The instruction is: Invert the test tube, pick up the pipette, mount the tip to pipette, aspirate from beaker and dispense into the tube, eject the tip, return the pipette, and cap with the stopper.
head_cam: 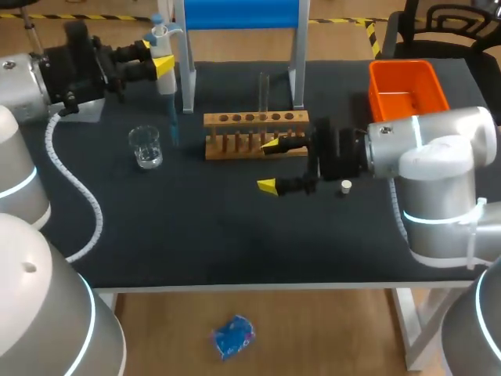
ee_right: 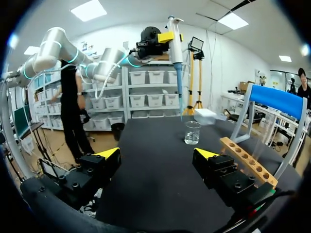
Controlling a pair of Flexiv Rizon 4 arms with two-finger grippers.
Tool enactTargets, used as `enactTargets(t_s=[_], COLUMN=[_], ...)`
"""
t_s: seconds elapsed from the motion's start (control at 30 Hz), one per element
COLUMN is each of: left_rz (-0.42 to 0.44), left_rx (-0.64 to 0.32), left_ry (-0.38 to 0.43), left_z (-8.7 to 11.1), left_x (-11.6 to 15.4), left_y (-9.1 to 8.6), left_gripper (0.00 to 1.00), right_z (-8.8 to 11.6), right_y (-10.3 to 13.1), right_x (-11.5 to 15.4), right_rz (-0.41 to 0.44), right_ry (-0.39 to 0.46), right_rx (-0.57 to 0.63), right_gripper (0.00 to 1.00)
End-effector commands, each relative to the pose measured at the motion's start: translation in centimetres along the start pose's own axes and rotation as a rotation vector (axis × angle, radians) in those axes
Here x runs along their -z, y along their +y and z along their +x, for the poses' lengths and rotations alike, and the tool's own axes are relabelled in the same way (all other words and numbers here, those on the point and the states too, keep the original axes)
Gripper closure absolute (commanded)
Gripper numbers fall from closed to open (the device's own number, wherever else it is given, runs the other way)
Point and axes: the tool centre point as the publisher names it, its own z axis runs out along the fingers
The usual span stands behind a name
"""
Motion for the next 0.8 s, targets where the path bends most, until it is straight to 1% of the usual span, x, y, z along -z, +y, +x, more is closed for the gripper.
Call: enactTargets(t_s=[0.03,0.07,0.13,0.17,0.23,0.27,0.33,0.4,0.47,0.6,0.73,0.8], left_rz=[0.004,-0.004,-0.008,-0.003,-0.003,-0.001,-0.001,-0.001,0.0,0.009,0.012,0.013], left_rx=[-0.002,-0.018,-0.03,-0.031,-0.032,-0.033,-0.034,-0.032,-0.03,-0.02,-0.017,-0.016], left_ry=[0.013,0.006,-0.002,-0.004,-0.008,-0.009,-0.014,-0.018,-0.019,-0.025,-0.026,-0.025], left_z=[-1.9,-2.5,-3.3,-3.8,-4.6,-5.0,-5.7,-6.3,-6.6,-7.3,-7.8,-8.0], left_x=[0.7,1.1,1.6,1.9,2.4,2.6,2.8,3.0,3.2,3.5,3.7,3.7], left_y=[0.1,0.1,0.1,0.1,0.3,0.5,1.0,1.4,1.6,2.1,2.6,2.8], left_gripper=[1.0,1.0,1.0,1.0,1.0,1.0,1.0,1.0,1.0,1.0,1.0,1.0], right_z=[0.4,0.2,-0.1,-0.4,-0.9,-0.9,-1.2,-1.4,-1.6,-2.0,-2.6,-3.0], right_y=[1.2,1.3,1.4,1.5,1.6,1.7,1.8,1.8,1.7,1.6,1.1,0.8], right_x=[-4.1,-4.9,-5.7,-6.3,-7.3,-7.7,-8.8,-9.9,-10.9,-13.1,-14.9,-15.5], right_rz=[0.016,0.061,0.066,0.075,0.116,0.119,0.154,0.153,0.183,0.21,0.235,0.229], right_ry=[-0.039,-0.059,-0.068,-0.083,-0.105,-0.104,-0.122,-0.113,-0.12,-0.109,-0.128,-0.135], right_rx=[0.008,0.014,0.006,-0.018,-0.023,-0.025,-0.022,-0.025,-0.014,-0.001,0.007,-0.003], right_gripper=[0.0,0.0,0.0,0.0,0.0,0.0,0.0,0.0,0.0,0.0,0.0,0.0])
